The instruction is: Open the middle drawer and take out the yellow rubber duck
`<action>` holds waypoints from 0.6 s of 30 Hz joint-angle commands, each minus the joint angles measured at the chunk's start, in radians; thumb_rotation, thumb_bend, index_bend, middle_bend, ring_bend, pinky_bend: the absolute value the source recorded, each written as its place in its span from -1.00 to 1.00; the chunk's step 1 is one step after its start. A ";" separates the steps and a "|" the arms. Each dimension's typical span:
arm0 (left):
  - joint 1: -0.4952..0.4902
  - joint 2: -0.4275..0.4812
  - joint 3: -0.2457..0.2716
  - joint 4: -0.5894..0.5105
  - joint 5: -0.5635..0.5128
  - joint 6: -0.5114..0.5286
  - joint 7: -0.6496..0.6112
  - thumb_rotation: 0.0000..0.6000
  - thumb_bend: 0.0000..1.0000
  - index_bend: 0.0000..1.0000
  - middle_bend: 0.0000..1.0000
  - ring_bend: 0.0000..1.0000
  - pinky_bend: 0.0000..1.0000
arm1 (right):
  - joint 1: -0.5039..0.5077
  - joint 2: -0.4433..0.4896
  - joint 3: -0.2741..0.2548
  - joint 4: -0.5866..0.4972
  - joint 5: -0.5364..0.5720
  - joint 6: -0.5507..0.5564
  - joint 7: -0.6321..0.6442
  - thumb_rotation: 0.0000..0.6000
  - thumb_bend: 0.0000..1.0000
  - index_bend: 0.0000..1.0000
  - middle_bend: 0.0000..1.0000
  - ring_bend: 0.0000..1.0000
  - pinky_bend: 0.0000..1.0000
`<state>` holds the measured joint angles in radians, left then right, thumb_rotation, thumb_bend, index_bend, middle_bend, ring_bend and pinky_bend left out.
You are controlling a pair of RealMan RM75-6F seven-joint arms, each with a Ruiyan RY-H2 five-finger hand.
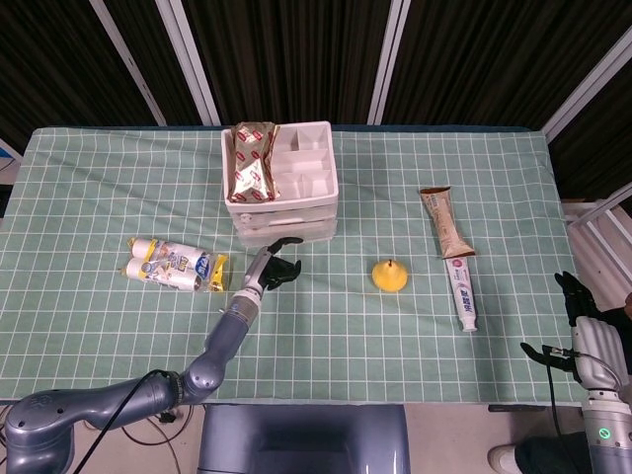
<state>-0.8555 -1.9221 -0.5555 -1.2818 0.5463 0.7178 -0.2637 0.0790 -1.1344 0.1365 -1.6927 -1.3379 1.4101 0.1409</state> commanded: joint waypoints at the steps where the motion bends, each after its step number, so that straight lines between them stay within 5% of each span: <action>1: 0.006 0.006 0.007 -0.013 0.000 0.003 0.001 1.00 -0.03 -0.51 0.96 1.00 1.00 | 0.000 0.000 0.000 0.000 0.001 0.000 0.000 1.00 -0.91 -1.00 -1.00 -1.00 -0.56; 12: 0.037 0.040 0.049 -0.083 0.051 0.045 0.024 1.00 -0.03 -0.46 0.96 1.00 1.00 | 0.000 0.001 0.000 0.001 0.000 -0.001 0.001 1.00 -0.91 -1.00 -1.00 -1.00 -0.56; 18: 0.051 0.079 0.147 -0.138 0.200 0.177 0.164 1.00 -0.03 -0.44 0.96 1.00 1.00 | 0.000 0.001 -0.001 0.001 -0.002 0.000 0.000 1.00 -0.91 -1.00 -1.00 -1.00 -0.56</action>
<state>-0.8111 -1.8644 -0.4560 -1.3935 0.6805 0.8307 -0.1700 0.0788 -1.1335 0.1359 -1.6915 -1.3398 1.4102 0.1409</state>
